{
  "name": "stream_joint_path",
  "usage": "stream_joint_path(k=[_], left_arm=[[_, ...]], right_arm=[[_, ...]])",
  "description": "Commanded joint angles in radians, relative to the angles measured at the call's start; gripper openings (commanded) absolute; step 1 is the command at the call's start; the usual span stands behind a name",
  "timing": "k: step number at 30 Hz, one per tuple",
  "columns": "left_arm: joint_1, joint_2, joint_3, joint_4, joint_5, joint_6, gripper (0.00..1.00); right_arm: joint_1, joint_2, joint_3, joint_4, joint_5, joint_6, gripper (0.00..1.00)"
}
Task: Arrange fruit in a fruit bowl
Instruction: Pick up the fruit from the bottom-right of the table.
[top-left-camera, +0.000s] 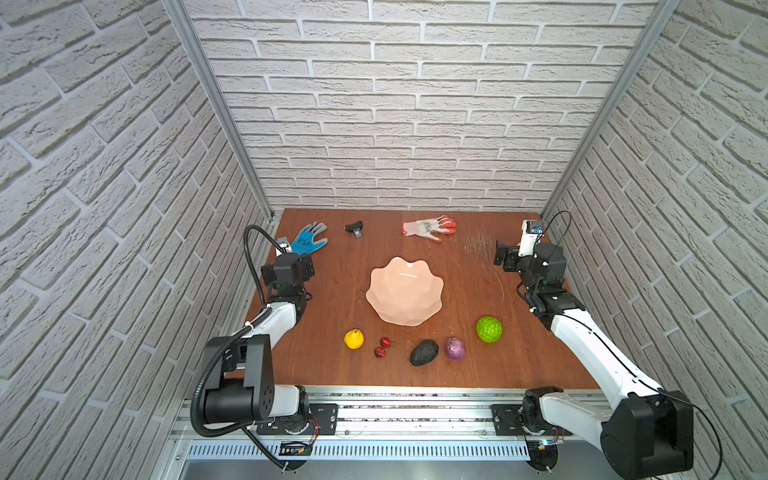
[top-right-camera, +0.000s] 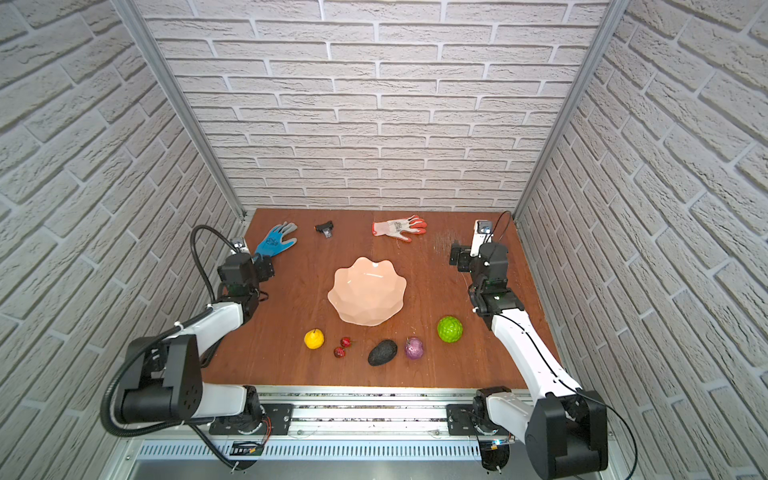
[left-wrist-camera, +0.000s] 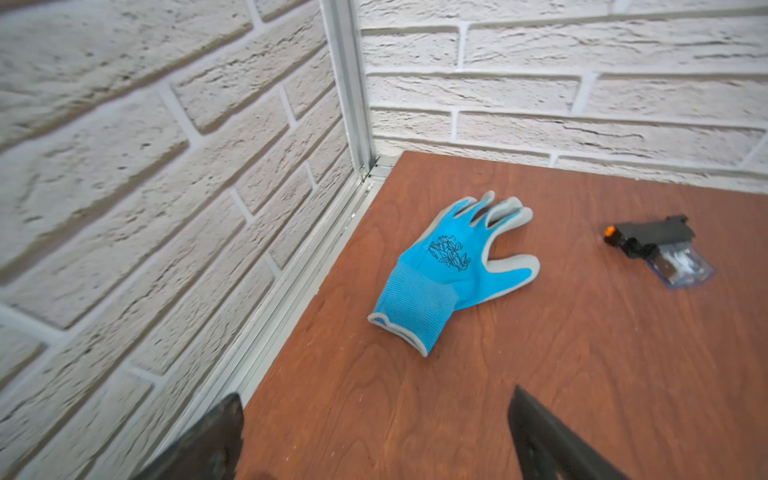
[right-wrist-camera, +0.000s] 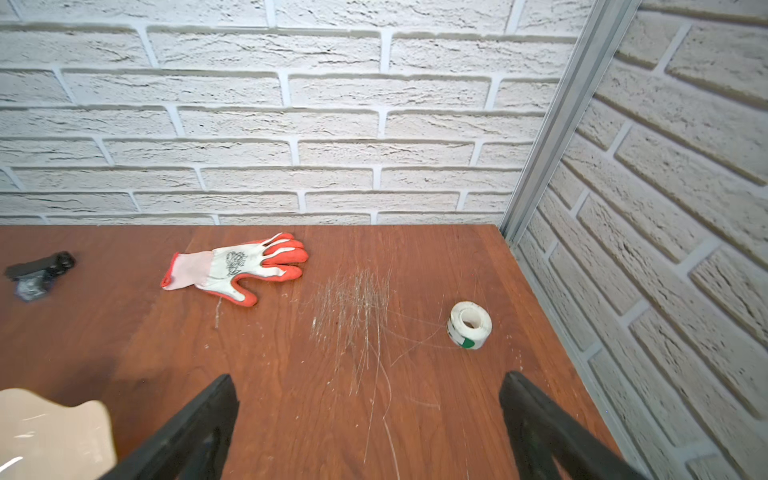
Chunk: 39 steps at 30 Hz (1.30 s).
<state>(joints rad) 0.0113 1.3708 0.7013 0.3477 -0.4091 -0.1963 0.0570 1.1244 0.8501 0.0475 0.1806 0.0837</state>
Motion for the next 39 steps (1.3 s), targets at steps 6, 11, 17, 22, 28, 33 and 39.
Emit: stream_joint_path(k=[6, 11, 17, 22, 28, 33, 39], left_arm=[[-0.212, -0.074, 0.244, -0.533, -0.196, -0.113, 0.98], [-0.268, -0.119, 0.3, -0.63, -0.197, -0.125, 0.98], [-0.281, -0.13, 0.285, -0.67, -0.012, -0.184, 0.97], [-0.283, -0.148, 0.275, -0.692, 0.004, -0.215, 0.97], [-0.282, -0.201, 0.225, -0.676, 0.015, -0.248, 0.97], [-0.281, -0.24, 0.181, -0.657, 0.026, -0.28, 0.98], [-0.28, -0.266, 0.149, -0.637, 0.06, -0.291, 0.98]], right_arm=[[0.008, -0.043, 0.13, -0.544, -0.193, 0.152, 0.97], [0.035, -0.065, 0.212, -0.837, -0.168, 0.176, 0.98], [0.078, -0.076, 0.225, -1.008, -0.101, 0.246, 1.0], [0.135, -0.05, 0.143, -1.02, -0.097, 0.31, 1.0], [0.199, 0.031, 0.081, -0.972, -0.059, 0.321, 0.99], [0.201, 0.115, 0.052, -0.917, -0.065, 0.314, 0.99], [0.201, 0.247, 0.044, -0.873, -0.08, 0.294, 0.99]])
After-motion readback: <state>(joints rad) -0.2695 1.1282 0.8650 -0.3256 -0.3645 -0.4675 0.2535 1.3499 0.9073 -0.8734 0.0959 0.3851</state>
